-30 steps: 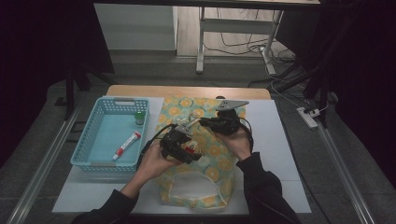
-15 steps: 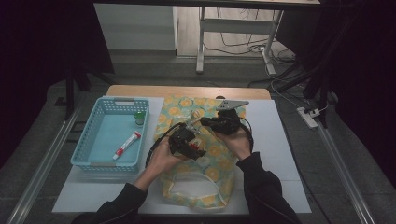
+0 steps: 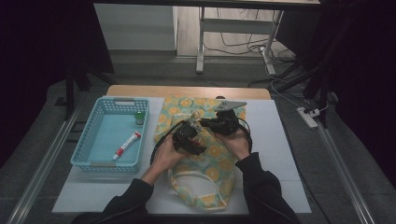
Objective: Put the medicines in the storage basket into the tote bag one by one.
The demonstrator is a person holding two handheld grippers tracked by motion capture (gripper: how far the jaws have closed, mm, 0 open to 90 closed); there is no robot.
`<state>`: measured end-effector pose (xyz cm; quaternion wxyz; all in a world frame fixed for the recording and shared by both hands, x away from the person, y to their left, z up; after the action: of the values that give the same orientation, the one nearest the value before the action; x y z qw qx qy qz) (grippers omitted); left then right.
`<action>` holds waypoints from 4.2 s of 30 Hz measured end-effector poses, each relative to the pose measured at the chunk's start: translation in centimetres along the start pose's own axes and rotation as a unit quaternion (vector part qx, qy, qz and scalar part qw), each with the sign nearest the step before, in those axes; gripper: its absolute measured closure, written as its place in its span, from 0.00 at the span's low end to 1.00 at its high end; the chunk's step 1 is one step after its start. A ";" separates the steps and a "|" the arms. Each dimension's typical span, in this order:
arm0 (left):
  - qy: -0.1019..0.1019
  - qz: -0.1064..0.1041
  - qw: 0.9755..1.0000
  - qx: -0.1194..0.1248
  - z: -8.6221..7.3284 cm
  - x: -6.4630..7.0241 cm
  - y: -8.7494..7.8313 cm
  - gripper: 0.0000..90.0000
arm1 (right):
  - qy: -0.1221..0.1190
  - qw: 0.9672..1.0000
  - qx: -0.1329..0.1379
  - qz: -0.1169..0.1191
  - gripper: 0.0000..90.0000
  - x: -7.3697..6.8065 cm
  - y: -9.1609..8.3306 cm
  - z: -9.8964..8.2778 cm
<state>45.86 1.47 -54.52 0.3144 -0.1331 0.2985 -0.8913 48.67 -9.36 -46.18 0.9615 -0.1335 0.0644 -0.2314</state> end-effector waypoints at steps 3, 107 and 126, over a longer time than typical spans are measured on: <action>-0.001 0.001 1.000 -0.001 -0.1 -0.1 0.4 0.23 | 0.001 1.000 -0.001 -0.001 1.00 0.1 0.0 -0.1; -0.118 0.070 0.986 0.097 -5.8 -7.5 -18.0 0.00 | -0.005 1.000 -0.008 0.000 1.00 -0.1 -0.1 -0.3; -0.149 0.131 0.980 0.033 -9.8 -11.6 -18.6 0.00 | -0.008 1.000 -0.013 0.001 1.00 -0.1 0.1 -0.5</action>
<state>41.66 24.92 -51.29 0.4737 -0.2133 0.2340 -0.8218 48.53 -9.33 -46.70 0.9604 -0.1478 0.0598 -0.2285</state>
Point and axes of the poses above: each handheld gripper's, and its own axes: y roughly forward along the jaws, z roughly out of its top, x roughly to its right, the point moved 5 cm from there along y, roughly forward along the jaws, and after that the axes turned 15 degrees about x, right-handed, at the moved point
